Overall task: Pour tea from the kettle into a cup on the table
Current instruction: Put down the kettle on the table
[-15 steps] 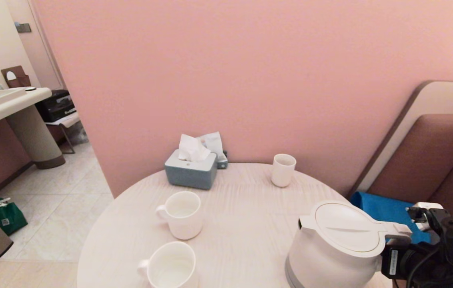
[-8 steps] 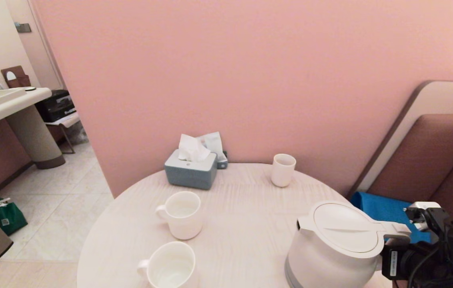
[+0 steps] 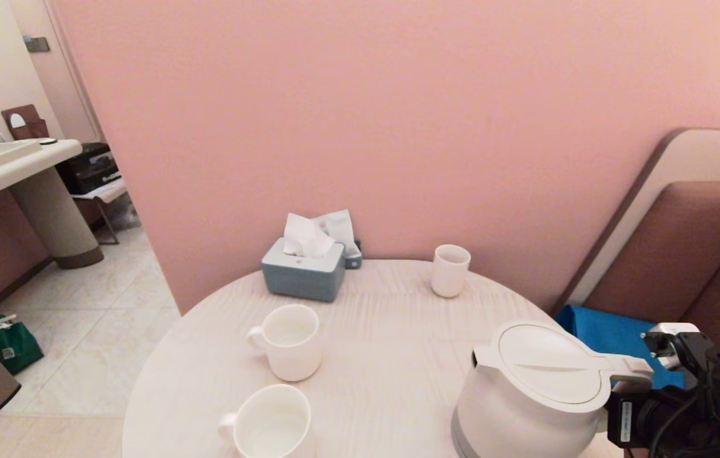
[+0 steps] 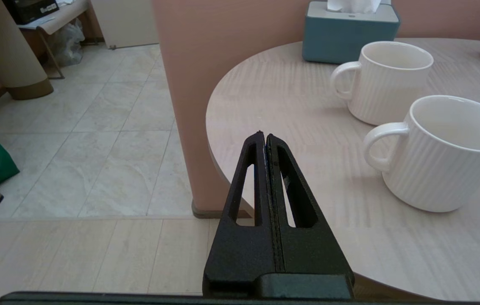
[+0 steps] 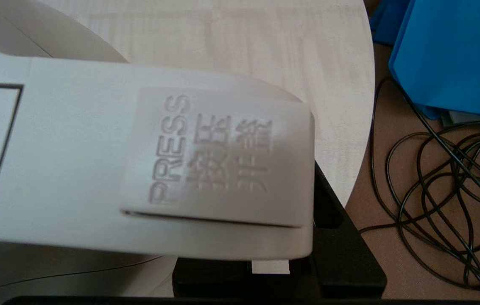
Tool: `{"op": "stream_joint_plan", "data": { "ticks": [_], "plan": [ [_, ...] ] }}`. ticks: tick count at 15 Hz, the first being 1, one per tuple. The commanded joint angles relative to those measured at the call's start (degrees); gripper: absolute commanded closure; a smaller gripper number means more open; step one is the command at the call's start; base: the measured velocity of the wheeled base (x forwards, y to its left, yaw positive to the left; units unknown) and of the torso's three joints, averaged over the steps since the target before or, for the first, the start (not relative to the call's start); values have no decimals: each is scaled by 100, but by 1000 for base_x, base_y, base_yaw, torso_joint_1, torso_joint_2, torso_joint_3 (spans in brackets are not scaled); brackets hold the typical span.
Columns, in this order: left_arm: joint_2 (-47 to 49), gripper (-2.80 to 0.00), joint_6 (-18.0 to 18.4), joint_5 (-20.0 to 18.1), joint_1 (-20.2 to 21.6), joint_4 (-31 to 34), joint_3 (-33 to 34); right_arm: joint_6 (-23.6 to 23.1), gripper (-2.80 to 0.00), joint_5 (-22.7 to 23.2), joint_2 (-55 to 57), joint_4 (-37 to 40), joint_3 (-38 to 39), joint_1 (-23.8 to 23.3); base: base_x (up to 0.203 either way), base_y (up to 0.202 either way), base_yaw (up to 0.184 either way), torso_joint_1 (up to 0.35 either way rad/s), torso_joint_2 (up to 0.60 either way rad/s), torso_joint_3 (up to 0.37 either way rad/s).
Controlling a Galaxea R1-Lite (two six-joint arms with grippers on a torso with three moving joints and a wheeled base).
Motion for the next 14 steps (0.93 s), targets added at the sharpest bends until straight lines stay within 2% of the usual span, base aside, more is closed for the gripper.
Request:
{"op": "stream_joint_plan", "data": {
  "ticks": [1,14],
  "plan": [
    [-2,0,-2,-1,-1,-1,0,6,0,-16,-58,-25,9,1,0,0,0,0,0,0],
    [-2,0,-2,-1,-1,-1,0,-143,0,-8,-141,-18,45,10,0,0,0,0,0,0]
  ]
}}
